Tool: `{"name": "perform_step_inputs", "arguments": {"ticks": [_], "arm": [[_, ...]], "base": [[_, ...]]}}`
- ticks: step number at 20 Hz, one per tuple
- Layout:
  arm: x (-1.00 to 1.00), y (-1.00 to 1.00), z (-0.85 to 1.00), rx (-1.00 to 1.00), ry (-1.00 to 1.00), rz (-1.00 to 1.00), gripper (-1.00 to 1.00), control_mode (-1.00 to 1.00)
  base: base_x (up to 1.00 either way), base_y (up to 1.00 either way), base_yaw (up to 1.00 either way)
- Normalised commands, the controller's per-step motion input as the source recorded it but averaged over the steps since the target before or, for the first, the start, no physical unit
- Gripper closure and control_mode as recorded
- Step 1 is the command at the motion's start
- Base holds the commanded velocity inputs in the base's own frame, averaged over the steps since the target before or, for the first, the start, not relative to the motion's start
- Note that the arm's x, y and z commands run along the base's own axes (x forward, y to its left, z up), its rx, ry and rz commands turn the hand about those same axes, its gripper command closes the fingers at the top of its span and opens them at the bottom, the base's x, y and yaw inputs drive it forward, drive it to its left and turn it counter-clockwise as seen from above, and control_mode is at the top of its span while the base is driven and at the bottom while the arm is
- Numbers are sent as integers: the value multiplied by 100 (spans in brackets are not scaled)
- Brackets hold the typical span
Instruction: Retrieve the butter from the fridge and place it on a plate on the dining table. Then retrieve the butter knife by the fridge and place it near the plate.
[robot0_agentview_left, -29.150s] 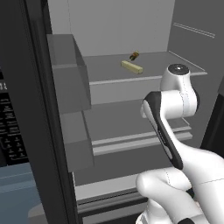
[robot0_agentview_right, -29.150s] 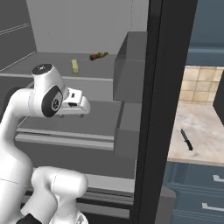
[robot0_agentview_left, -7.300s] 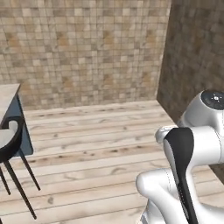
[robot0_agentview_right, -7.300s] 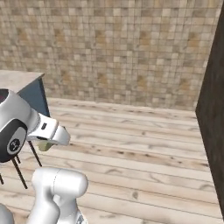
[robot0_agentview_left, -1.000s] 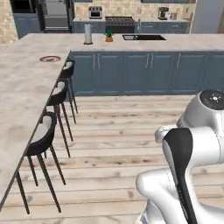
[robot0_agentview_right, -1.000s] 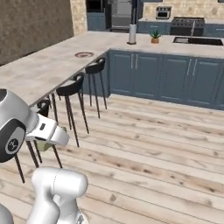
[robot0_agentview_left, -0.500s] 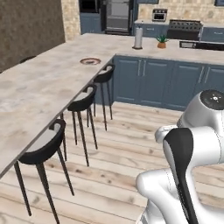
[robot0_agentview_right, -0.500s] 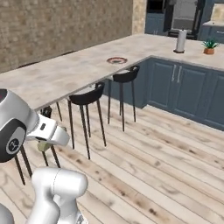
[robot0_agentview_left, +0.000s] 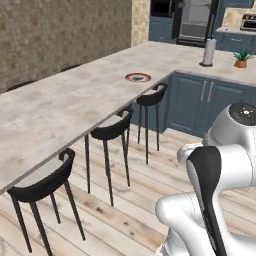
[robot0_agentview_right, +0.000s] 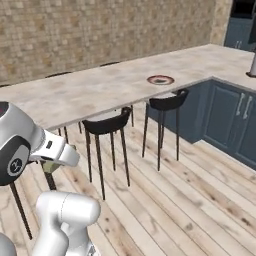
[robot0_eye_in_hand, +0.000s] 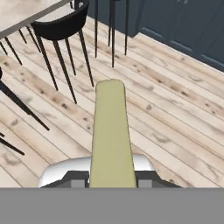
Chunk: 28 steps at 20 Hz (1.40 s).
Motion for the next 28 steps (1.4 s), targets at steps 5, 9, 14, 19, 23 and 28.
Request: {"name": "perform_step_inputs", "arguments": {"ticks": [5,9,14,19,23,28], "arm": [[0,0,0,0,0,0,100,100],[0,0,0,0,0,0,100,100],[0,0,0,0,0,0,100,100],[0,0,0,0,0,0,100,100],[0,0,0,0,0,0,100,100],[0,0,0,0,0,0,100,100]], "base": [[79,-100,40],[70,-100,39],[39,-100,39],[31,-100,40],[7,-100,40],[-11,-100,16]]}}
